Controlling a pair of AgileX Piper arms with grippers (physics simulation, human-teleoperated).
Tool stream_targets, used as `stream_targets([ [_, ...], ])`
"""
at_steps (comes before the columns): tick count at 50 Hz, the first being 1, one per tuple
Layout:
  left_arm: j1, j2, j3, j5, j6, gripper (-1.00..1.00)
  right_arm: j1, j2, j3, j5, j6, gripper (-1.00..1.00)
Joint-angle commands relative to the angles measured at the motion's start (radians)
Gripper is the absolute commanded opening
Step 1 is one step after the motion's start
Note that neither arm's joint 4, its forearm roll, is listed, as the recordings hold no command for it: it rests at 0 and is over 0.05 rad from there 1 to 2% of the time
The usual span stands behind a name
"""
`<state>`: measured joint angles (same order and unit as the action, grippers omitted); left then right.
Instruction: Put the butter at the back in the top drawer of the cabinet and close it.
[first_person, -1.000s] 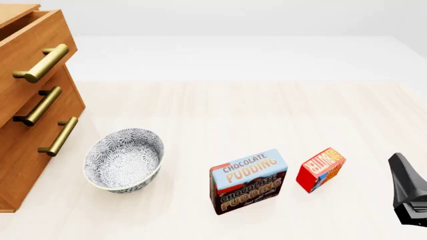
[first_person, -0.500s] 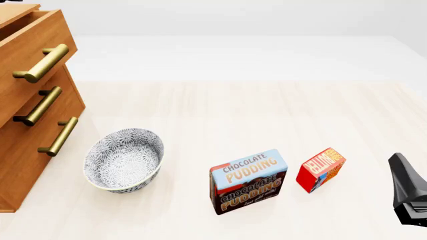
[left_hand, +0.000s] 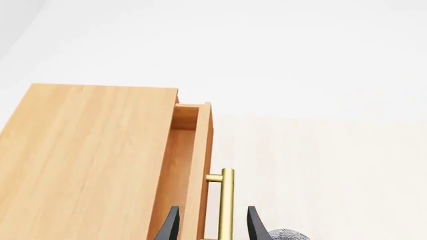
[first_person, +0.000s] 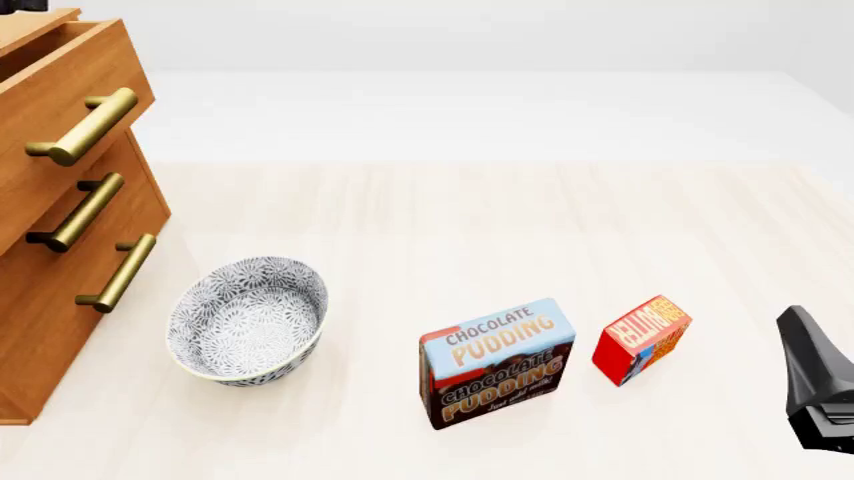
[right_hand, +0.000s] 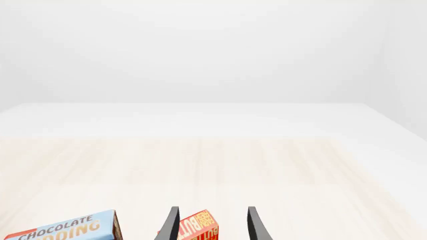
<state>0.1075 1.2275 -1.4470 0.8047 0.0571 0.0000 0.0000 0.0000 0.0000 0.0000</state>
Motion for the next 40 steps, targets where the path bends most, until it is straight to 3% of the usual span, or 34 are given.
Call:
stream_targets([
  [1,0.005,0.01,0.009,-0.01,0.002,1.0,0.0,0.0,0.0,0.0,0.0,1.0],
  [40,0.007,0.042,0.043,-0.048,-0.001,1.0,0.0,0.0,0.0,0.0,0.0,1.0],
])
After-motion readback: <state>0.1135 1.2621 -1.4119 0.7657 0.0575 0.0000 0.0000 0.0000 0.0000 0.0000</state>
